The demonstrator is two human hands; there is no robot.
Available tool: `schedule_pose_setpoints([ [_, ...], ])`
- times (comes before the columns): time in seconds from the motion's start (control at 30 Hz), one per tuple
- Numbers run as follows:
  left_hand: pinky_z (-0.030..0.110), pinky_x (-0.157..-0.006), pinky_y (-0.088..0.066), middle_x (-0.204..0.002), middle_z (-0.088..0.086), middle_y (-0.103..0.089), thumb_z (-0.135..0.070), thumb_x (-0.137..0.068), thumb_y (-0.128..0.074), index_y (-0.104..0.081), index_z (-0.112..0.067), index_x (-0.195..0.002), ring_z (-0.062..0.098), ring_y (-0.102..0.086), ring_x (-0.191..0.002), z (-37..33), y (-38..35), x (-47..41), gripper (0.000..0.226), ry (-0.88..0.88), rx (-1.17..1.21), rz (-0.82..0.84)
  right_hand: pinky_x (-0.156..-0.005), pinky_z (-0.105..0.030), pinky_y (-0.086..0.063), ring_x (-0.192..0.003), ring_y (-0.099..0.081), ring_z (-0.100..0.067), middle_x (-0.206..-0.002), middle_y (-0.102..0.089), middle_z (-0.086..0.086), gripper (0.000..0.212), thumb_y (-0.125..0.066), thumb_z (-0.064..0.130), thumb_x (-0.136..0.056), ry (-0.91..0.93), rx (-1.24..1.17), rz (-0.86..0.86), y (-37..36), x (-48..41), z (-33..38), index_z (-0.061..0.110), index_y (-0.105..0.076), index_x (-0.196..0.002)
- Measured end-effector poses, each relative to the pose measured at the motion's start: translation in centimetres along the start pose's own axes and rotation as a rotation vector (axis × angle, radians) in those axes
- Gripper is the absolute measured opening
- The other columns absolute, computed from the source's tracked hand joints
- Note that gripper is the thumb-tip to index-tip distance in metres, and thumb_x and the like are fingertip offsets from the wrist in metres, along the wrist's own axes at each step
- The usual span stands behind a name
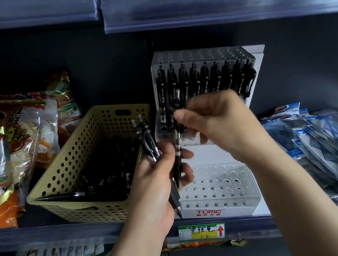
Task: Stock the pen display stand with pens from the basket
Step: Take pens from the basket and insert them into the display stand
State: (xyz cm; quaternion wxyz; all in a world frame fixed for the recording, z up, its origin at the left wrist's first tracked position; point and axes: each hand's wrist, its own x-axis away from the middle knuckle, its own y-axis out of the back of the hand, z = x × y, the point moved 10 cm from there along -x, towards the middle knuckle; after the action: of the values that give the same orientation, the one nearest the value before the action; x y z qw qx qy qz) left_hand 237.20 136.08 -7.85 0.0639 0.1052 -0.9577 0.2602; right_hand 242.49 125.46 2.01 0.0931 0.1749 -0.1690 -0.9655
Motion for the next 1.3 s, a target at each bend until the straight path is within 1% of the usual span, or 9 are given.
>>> schedule_pose_setpoints([
  [0.1,0.026,-0.045,-0.038,-0.065,0.006,-0.064,-0.018,-0.090,-0.055,-0.057,-0.012,-0.085,0.016,-0.046,-0.048,0.4,-0.3,0.1,0.008,0.012,-0.026,-0.001,-0.041,-0.021,-0.046,-0.047,-0.061,-0.016,-0.055,-0.066,-0.005,0.016,-0.078,0.013,-0.072,-0.081,-0.257,-0.071,1.1,-0.3,-1.1,0.008,-0.063,-0.074],
  [0.23,0.025,-0.043,-0.037,-0.069,0.008,-0.066,-0.018,-0.089,-0.055,-0.059,-0.009,-0.089,0.016,-0.048,-0.051,0.3,-0.6,0.1,0.009,-0.015,-0.023,0.007,-0.044,-0.022,-0.050,-0.048,-0.063,-0.018,-0.053,-0.064,-0.005,0.018,-0.076,0.009,-0.072,-0.100,-0.335,-0.020,1.3,-0.2,-1.3,0.007,-0.058,-0.070],
  [0.33,0.025,-0.042,-0.040,-0.079,0.010,-0.070,-0.018,-0.091,-0.054,-0.062,-0.007,-0.094,0.016,-0.055,-0.054,0.7,-0.3,0.0,0.014,0.011,-0.037,-0.001,-0.048,-0.025,-0.054,-0.049,-0.063,-0.016,-0.056,-0.065,0.000,0.015,-0.073,0.010,-0.078,-0.020,-0.373,-0.220,4.2,-0.2,-0.9,0.010,-0.058,-0.074],
  [0.47,0.019,-0.036,-0.028,-0.068,0.006,-0.060,-0.022,-0.092,-0.052,-0.062,-0.008,-0.098,0.012,-0.042,-0.044,1.2,-0.4,0.0,0.018,0.058,-0.022,0.024,-0.052,-0.035,-0.056,-0.052,-0.065,-0.020,-0.061,-0.062,0.001,0.021,-0.070,0.013,-0.085,0.174,-0.263,-0.551,8.8,1.2,0.7,0.018,-0.053,-0.073],
  [0.57,0.018,-0.035,-0.022,-0.060,0.003,-0.052,-0.033,-0.088,-0.054,-0.061,-0.009,-0.103,0.009,-0.034,-0.040,1.2,-0.7,0.1,0.029,0.067,-0.022,0.055,-0.056,-0.048,-0.055,-0.056,-0.065,-0.025,-0.064,-0.061,0.000,0.023,-0.069,0.019,-0.085,0.255,-0.128,-0.667,9.7,2.1,1.5,0.024,-0.050,-0.072],
  [0.67,0.018,-0.036,-0.020,-0.060,0.002,-0.052,-0.038,-0.081,-0.056,-0.061,-0.010,-0.103,0.010,-0.033,-0.040,1.3,-0.9,0.1,0.036,0.084,-0.020,0.054,-0.058,-0.052,-0.052,-0.062,-0.064,-0.031,-0.068,-0.062,-0.004,0.025,-0.068,0.024,-0.084,0.303,-0.035,-0.735,9.8,2.4,1.9,0.030,-0.048,-0.072],
  [0.87,0.019,-0.039,-0.016,-0.066,0.004,-0.054,-0.020,-0.088,-0.052,-0.055,-0.013,-0.076,0.013,-0.031,-0.042,1.2,-0.7,0.2,0.014,0.098,0.052,0.020,-0.058,-0.045,-0.052,-0.061,-0.064,-0.022,-0.069,-0.062,0.007,0.025,-0.067,0.026,-0.085,0.351,0.128,-0.777,9.0,2.5,2.2,0.032,-0.045,-0.074],
  [1.1,0.017,-0.035,-0.025,-0.080,0.003,-0.053,-0.015,-0.095,-0.046,-0.051,-0.016,-0.083,0.013,-0.040,-0.045,0.2,1.4,-0.3,0.013,-0.032,0.017,-0.129,-0.059,-0.023,-0.051,-0.059,-0.060,-0.004,-0.065,-0.060,0.016,0.014,-0.074,0.025,-0.079,0.312,0.239,-0.725,7.7,1.7,1.4,0.017,-0.063,-0.078],
  [1.3,0.022,-0.037,-0.031,-0.086,0.001,-0.057,-0.019,-0.093,-0.055,-0.067,-0.016,-0.106,0.011,-0.046,-0.055,-0.3,1.4,0.0,0.018,-0.077,-0.050,-0.115,-0.057,-0.033,-0.051,-0.057,-0.060,-0.012,-0.061,-0.058,0.011,0.015,-0.075,0.022,-0.078,0.283,0.395,-0.657,6.2,1.0,1.2,0.012,-0.065,-0.075],
])
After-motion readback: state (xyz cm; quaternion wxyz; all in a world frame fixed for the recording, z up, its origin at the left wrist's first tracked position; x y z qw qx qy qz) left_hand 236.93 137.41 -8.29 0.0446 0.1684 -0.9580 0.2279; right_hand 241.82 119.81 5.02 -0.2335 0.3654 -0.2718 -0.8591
